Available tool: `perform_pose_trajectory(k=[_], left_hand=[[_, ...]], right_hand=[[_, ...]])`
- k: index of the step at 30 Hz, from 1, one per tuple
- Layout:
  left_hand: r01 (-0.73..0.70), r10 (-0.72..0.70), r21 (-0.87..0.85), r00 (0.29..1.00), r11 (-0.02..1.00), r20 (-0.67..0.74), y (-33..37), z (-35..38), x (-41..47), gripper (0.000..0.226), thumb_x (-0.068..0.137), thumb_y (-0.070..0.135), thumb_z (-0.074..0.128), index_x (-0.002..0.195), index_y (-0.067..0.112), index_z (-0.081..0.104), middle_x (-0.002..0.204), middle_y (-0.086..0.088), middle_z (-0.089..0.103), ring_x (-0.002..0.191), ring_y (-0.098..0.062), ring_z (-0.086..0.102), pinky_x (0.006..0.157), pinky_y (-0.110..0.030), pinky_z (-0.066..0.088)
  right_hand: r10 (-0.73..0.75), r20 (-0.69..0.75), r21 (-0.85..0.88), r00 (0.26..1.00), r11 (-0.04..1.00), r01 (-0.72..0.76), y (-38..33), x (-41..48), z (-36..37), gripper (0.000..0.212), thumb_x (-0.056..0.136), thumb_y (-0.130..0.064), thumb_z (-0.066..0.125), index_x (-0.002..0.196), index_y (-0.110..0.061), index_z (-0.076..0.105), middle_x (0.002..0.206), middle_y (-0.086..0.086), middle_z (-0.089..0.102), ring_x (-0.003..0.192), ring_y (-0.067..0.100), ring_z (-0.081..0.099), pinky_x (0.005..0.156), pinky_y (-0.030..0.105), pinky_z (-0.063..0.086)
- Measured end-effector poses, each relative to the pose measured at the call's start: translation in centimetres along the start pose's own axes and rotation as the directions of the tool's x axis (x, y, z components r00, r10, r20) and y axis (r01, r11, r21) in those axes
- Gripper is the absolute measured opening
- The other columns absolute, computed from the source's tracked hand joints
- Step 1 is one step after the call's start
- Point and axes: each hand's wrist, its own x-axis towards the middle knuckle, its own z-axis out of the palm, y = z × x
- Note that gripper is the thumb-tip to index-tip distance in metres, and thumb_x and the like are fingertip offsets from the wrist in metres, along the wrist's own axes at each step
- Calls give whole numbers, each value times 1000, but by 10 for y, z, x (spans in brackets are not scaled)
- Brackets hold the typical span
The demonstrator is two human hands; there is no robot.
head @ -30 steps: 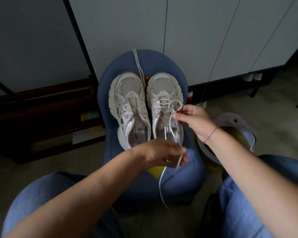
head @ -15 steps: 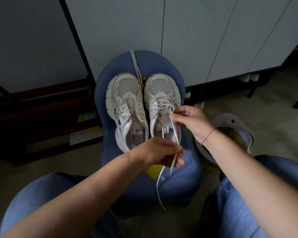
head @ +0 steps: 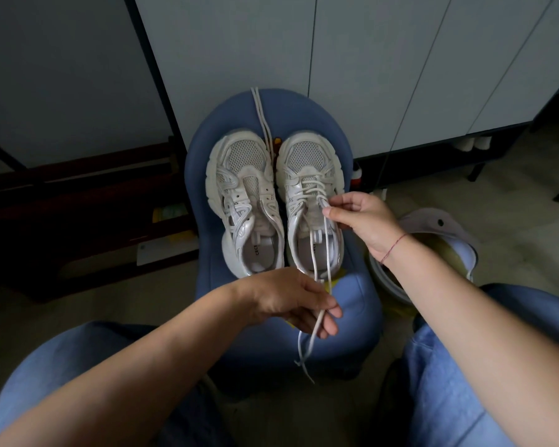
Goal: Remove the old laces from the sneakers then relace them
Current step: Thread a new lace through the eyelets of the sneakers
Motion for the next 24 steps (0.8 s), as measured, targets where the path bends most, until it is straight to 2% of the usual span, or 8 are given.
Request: perform_pose_trajectory(k=[6, 9, 11, 14, 16, 20, 22, 24], left_hand=[[-107, 100, -56, 987, 993, -125, 3, 0, -3, 21, 101, 15, 50, 95, 7, 69, 73, -2, 71, 66, -9, 67, 71, -19, 55], [-235, 215, -16, 913, 972, -347, 9, -5, -9, 22, 101, 14, 51, 93, 6, 70, 61, 0, 62, 54, -5, 57, 59, -15, 49], [-283, 258, 18, 845, 959, -468, 12, -13, -11, 23, 101, 16, 52, 88, 10, 71, 53, 4, 55, 48, -5, 49, 52, -13, 43], [-332, 289, 11, 804, 943, -519, 15, -20, -13, 24, 100, 18, 54, 86, 11, 72, 48, 4, 47, 41, -5, 38, 44, -13, 34], [-331, 292, 19, 803, 944, -520, 18, -21, -15, 28, 99, 19, 55, 77, 18, 72, 48, 4, 47, 39, -4, 36, 42, -14, 31], [-293, 288, 82, 781, 953, -555, 21, -23, -15, 49, 99, 22, 56, 51, 28, 67, 47, 6, 48, 49, -14, 32, 50, -28, 24], [-292, 293, 95, 773, 952, -562, 21, -25, -15, 42, 99, 21, 57, 58, 25, 69, 48, 5, 48, 50, -16, 31, 51, -28, 24], [-297, 314, 121, 777, 947, -545, 20, -24, -15, 30, 98, 15, 58, 71, 17, 70, 47, 5, 49, 43, -9, 35, 45, -20, 28]], right_hand=[[25, -3, -24, 1000, 999, -25, -4, -4, -2, 15, 82, -6, 71, 85, -15, 60, 78, 1, 61, 69, 8, 57, 57, 12, 48], [48, -12, -252, 999, 967, -50, -14, -13, -10, 11, 87, -14, 67, 80, -15, 59, 67, 1, 53, 56, 9, 47, 44, 12, 40], [132, 78, -328, 988, 939, -100, -23, -24, -13, 16, 92, -22, 61, 79, -13, 64, 62, 0, 51, 51, 8, 42, 40, 15, 33], [330, 319, -148, 888, 943, -297, -36, -44, -5, 23, 90, -28, 59, 82, -8, 64, 61, 2, 52, 49, 8, 41, 40, 16, 29], [366, 405, -48, 838, 924, -380, -40, -54, 6, 21, 80, -28, 64, 83, -7, 63, 62, 2, 52, 48, 7, 40, 38, 14, 29], [294, 371, 147, 881, 918, -368, -38, -59, 21, 20, 66, -20, 68, 83, -8, 68, 64, 2, 51, 49, 6, 38, 39, 13, 27], [267, 318, 198, 910, 920, -339, -35, -58, 24, 23, 63, -19, 70, 84, -10, 71, 68, 2, 57, 55, 8, 40, 41, 15, 29], [245, 290, 221, 925, 923, -314, -32, -57, 27, 26, 60, -21, 73, 84, -12, 74, 73, 4, 61, 64, 14, 43, 49, 19, 32]])
